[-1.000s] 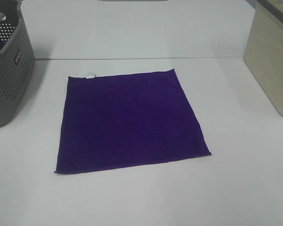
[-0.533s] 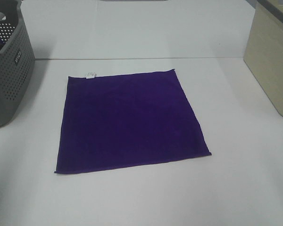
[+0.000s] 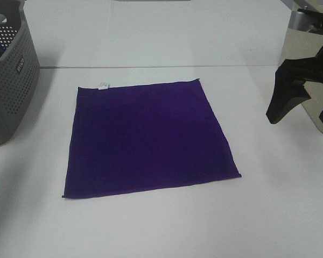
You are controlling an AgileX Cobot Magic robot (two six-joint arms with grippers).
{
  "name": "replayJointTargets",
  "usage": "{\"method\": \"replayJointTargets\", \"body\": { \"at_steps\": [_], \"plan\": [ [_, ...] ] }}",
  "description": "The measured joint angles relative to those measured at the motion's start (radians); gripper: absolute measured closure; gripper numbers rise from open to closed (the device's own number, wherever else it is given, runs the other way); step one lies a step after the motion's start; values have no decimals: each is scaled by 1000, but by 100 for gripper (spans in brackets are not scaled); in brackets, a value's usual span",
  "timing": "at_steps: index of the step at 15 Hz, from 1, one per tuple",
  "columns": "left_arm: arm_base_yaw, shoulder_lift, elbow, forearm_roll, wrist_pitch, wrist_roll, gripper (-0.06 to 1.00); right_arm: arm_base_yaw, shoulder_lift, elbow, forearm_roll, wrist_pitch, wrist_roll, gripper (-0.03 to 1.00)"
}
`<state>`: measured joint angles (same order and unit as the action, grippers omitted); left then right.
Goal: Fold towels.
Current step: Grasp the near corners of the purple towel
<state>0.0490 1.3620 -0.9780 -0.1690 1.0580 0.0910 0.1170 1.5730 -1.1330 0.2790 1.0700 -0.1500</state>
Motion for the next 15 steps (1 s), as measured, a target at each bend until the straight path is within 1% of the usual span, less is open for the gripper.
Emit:
{"method": "replayJointTargets", "body": {
  "at_steps": [2,4,5,7,8,9,10,11,12,13,15],
  "plan": [
    [0,76,31,-143,-61,111,-5,0,56,0,63,-8,-53,1],
    [0,152,108,-297,-136,224,-5,0,93,0,153,-44,-117,1],
    [0,167,122,-332,-151,258,-5,0,99,4,176,-57,-136,2],
    [0,232,167,-513,-207,416,-5,-5,114,50,302,-97,-234,2],
    [0,255,175,-605,-230,494,-5,-27,116,89,375,-116,-293,3],
    [0,277,188,-677,-242,566,-5,-74,122,128,454,-131,-364,4],
    [0,297,204,-728,-256,632,-5,-125,138,164,531,-141,-450,6],
    [0,322,216,-759,-276,674,-5,-171,162,192,585,-145,-519,6],
    [0,343,219,-785,-301,712,-5,-190,187,200,606,-157,-576,7],
    [0,365,219,-817,-322,758,-5,-191,214,199,620,-175,-610,7],
    [0,406,219,-895,-332,843,-5,-191,273,185,622,-194,-626,7]
  ]
}}
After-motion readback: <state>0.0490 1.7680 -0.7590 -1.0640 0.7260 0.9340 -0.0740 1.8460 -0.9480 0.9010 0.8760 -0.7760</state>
